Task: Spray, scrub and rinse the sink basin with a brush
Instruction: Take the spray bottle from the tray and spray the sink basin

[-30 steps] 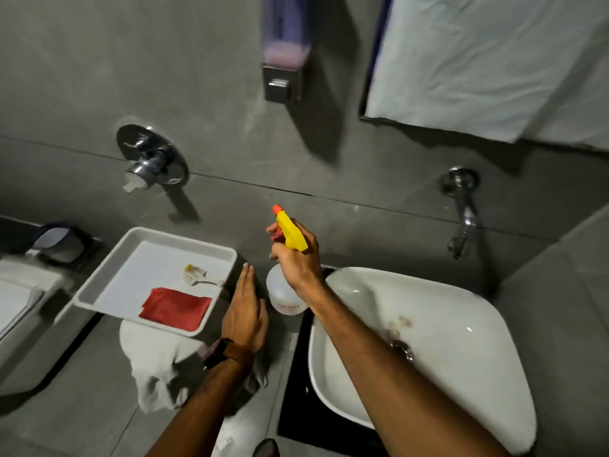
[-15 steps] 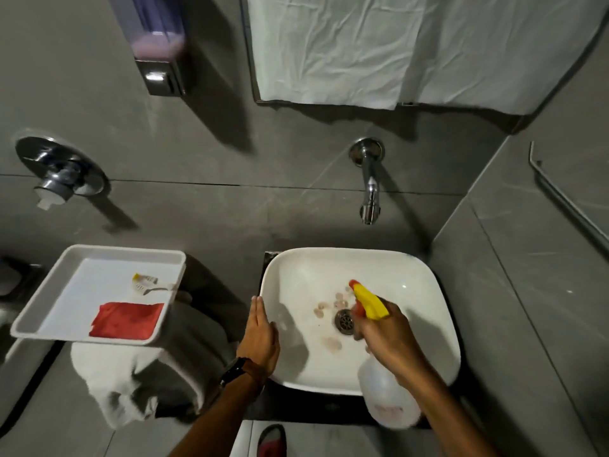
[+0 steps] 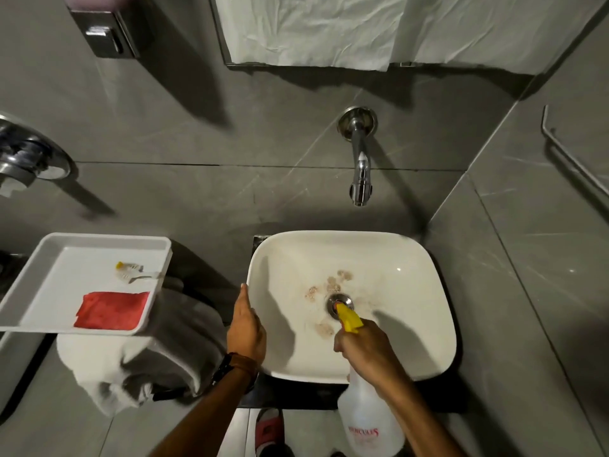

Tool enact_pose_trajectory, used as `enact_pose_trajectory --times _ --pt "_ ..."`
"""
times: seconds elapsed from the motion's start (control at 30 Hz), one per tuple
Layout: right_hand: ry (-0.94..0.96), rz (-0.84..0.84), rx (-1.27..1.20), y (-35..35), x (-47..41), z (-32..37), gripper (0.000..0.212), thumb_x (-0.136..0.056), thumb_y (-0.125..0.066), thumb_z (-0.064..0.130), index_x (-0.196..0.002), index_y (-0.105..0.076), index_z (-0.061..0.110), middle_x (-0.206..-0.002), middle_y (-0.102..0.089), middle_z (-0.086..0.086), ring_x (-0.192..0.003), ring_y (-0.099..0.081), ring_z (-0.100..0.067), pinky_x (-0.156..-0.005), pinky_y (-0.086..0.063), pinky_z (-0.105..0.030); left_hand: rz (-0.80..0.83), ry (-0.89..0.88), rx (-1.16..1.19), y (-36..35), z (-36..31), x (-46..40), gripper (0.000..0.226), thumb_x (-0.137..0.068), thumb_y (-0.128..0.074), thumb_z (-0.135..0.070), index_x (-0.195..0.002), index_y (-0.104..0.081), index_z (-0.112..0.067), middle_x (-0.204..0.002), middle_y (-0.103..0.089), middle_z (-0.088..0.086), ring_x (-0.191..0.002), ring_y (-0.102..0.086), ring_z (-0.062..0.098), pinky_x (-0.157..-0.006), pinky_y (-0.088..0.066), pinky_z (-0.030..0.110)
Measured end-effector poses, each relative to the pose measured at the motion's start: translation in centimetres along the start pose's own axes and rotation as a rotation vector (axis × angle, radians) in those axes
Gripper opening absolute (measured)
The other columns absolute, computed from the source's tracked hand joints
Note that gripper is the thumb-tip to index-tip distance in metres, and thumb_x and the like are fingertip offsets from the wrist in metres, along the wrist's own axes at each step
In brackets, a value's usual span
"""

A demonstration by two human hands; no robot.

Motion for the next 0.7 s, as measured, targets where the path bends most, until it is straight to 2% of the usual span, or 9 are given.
enact_pose_trajectory --times 0.07,0.13,0.2,0.33,0.4,0.47,0.57,0.63,0.7 --pt "0.011 0.014 0.005 -0.6 -0.7 1.7 0.028 -0.073 -0.056 0.024 -0.087 -0.068 0.044 -0.085 -0.067 -0.001 -0.095 -0.069 -0.038 -0.085 -0.060 -0.048 0.006 0.024 -0.005 -0.1 0.1 0.0 0.070 -0.097 -0.039 -0.010 -0.156 -0.009 -0.030 -0.153 -0.038 0.006 -0.111 -0.058 0.030 -0.096 -0.050 0.045" --pt "0.015 -0.001 -0.023 -0.9 -1.8 3.1 0.059 -0.070 -0.054 0.021 -0.124 -0.064 0.043 -0.092 -0.070 -0.007 -0.096 -0.069 -0.039 -0.085 -0.061 -0.051 0.012 0.038 -0.007 -0.1 0.1 0.0 0.071 -0.096 -0.041 -0.012 -0.156 -0.008 -0.032 -0.152 -0.039 0.005 -0.111 -0.058 0.029 -0.098 -0.050 0.045" --pt "0.050 0.010 -0.031 -1.0 -2.5 4.8 0.073 -0.069 -0.053 0.021 -0.138 -0.055 0.045 -0.103 -0.074 -0.009 -0.096 -0.069 -0.037 -0.086 -0.061 -0.051 0.026 0.062 0.011 -0.2 0.2 0.0 0.071 -0.097 -0.042 -0.016 -0.155 -0.006 -0.035 -0.151 -0.039 0.004 -0.110 -0.057 0.026 -0.100 -0.050 0.047" --pt "0.031 0.006 -0.043 -0.7 -3.6 6.3 0.069 -0.066 -0.057 0.023 -0.134 -0.061 0.032 -0.092 -0.075 -0.010 -0.091 -0.071 -0.035 -0.088 -0.060 -0.049 0.035 0.052 0.013 -0.3 0.2 0.1 0.071 -0.099 -0.045 -0.019 -0.155 -0.005 -0.035 -0.153 -0.036 0.003 -0.112 -0.057 0.026 -0.100 -0.049 0.047" --pt "0.019 -0.027 -0.036 0.1 -3.9 5.9 0.067 -0.067 -0.054 0.019 -0.132 -0.062 0.035 -0.087 -0.075 -0.007 -0.088 -0.071 -0.036 -0.087 -0.061 -0.048 0.019 0.031 -0.005 -0.2 0.1 0.1 0.071 -0.098 -0.044 -0.014 -0.156 -0.007 -0.031 -0.155 -0.034 0.003 -0.114 -0.057 0.027 -0.100 -0.049 0.045" --pt "0.005 -0.073 -0.044 1.4 -4.0 5.1 0.070 -0.065 -0.052 0.017 -0.132 -0.063 0.033 -0.092 -0.074 -0.006 -0.087 -0.070 -0.036 -0.085 -0.061 -0.049 0.003 0.018 -0.024 -0.1 0.0 0.0 0.071 -0.096 -0.042 -0.008 -0.156 -0.009 -0.028 -0.156 -0.034 0.004 -0.114 -0.058 0.028 -0.098 -0.050 0.044" --pt "0.012 -0.100 -0.064 3.5 -4.3 3.5 0.079 -0.067 -0.053 0.017 -0.142 -0.054 0.042 -0.106 -0.074 -0.008 -0.093 -0.069 -0.035 -0.085 -0.061 -0.052 -0.002 0.022 -0.031 -0.1 0.1 0.0 0.072 -0.095 -0.041 -0.009 -0.156 -0.009 -0.029 -0.155 -0.035 0.005 -0.111 -0.060 0.029 -0.095 -0.053 0.047" --pt "-0.028 -0.130 -0.117 4.8 -4.5 1.7 0.073 -0.071 -0.054 0.017 -0.137 -0.056 0.048 -0.087 -0.076 -0.009 -0.081 -0.070 -0.033 -0.077 -0.064 -0.052 0.003 0.022 -0.038 -0.3 0.3 -0.1 0.073 -0.095 -0.043 -0.010 -0.156 -0.008 -0.029 -0.155 -0.035 0.006 -0.111 -0.060 0.030 -0.095 -0.053 0.049" --pt "-0.090 -0.159 -0.206 6.1 -4.4 -0.3 0.068 -0.068 -0.055 0.017 -0.126 -0.062 0.052 -0.062 -0.067 -0.007 -0.060 -0.064 -0.030 -0.058 -0.064 -0.045 0.004 0.014 -0.045 -0.4 0.4 -0.2 0.074 -0.095 -0.045 -0.010 -0.156 -0.007 -0.029 -0.155 -0.035 0.006 -0.111 -0.060 0.030 -0.095 -0.054 0.049"
Point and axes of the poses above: each hand's wrist, its own x-axis away from the middle knuckle, its own y-axis out of the back of the hand, z = x × y, the point moved 7 cm from there along -x, towards the middle knuckle
